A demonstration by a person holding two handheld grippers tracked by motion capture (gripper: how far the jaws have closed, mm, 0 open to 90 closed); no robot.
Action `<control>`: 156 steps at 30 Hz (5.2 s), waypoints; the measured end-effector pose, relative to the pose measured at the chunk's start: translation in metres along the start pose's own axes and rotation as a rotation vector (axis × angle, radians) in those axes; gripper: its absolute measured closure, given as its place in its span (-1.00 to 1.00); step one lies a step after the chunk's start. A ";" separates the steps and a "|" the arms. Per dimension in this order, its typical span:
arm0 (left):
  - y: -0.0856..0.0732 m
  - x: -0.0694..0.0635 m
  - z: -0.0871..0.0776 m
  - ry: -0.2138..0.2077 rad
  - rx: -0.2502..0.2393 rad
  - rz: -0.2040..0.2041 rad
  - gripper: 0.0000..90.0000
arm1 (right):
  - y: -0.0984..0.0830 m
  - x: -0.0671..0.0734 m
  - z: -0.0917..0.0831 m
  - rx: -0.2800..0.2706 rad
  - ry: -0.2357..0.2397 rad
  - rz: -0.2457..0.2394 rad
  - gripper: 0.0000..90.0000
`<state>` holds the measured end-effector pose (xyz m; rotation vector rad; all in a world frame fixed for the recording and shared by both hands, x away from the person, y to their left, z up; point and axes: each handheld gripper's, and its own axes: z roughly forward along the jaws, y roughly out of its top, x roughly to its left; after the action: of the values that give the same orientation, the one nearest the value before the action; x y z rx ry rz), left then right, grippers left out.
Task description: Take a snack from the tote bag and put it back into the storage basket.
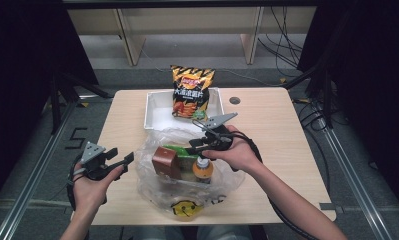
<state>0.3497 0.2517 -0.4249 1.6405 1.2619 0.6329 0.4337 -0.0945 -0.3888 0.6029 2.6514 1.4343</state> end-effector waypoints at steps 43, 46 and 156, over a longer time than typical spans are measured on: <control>-0.001 0.002 0.001 -0.005 0.005 0.003 -0.19 | 0.003 -0.007 0.002 0.117 0.040 0.036 0.69; -0.001 0.002 0.001 -0.006 0.004 0.003 -0.19 | 0.004 -0.009 0.002 0.136 0.042 0.033 0.74; -0.005 -0.002 0.007 -0.023 0.012 0.026 -0.18 | 0.082 -0.021 -0.074 -0.307 -0.155 -0.015 1.00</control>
<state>0.3526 0.2473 -0.4323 1.6722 1.2319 0.6222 0.4605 -0.1207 -0.2827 0.6313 2.2530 1.6696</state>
